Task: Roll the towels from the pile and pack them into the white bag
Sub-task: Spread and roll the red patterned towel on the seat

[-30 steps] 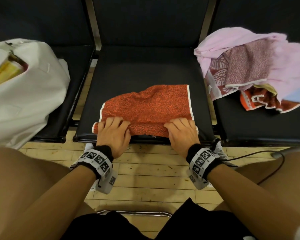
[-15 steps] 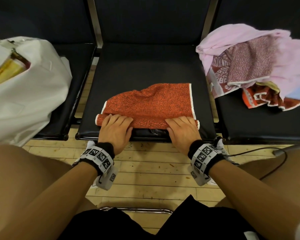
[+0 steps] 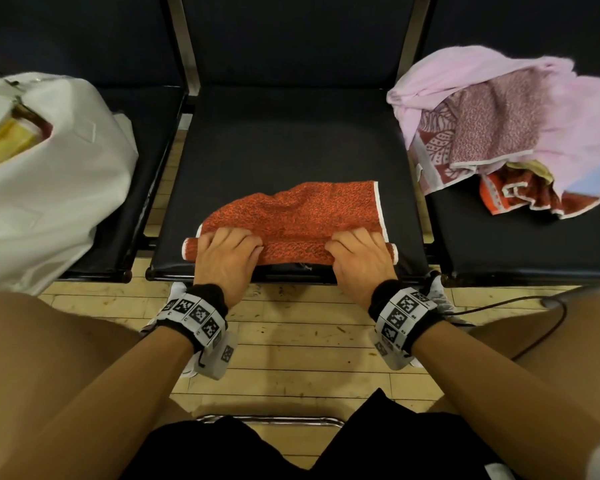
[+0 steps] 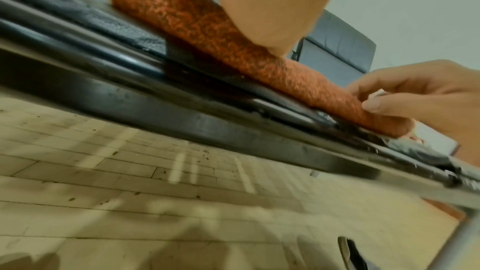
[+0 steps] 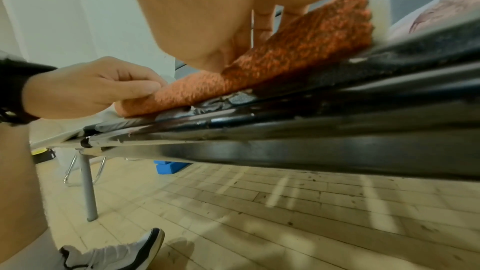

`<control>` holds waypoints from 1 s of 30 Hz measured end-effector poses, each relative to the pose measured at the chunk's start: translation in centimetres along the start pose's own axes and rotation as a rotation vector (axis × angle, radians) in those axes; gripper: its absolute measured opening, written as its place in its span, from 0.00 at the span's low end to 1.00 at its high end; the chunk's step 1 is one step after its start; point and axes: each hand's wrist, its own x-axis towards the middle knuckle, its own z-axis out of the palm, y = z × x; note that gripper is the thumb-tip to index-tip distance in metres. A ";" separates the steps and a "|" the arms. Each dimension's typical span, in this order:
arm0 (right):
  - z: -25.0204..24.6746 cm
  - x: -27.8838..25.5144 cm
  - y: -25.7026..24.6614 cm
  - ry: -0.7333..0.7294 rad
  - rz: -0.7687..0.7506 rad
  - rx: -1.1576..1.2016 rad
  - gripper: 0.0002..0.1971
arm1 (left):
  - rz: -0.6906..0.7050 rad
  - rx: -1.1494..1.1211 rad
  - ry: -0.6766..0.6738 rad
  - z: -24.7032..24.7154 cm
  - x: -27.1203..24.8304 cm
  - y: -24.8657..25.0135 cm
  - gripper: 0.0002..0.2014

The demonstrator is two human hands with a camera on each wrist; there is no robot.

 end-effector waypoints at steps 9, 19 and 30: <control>-0.2 -0.3 0.4 -0.158 0.103 0.056 0.17 | -0.014 0.082 -0.152 0.5 -0.3 -0.4 0.21; -2.6 0.2 0.6 -0.232 0.160 0.186 0.16 | -0.024 -0.015 -0.170 -0.6 -0.4 0.4 0.16; -0.8 -0.7 0.8 -0.079 0.084 0.059 0.18 | 0.021 0.027 -0.102 0.1 -0.5 0.5 0.20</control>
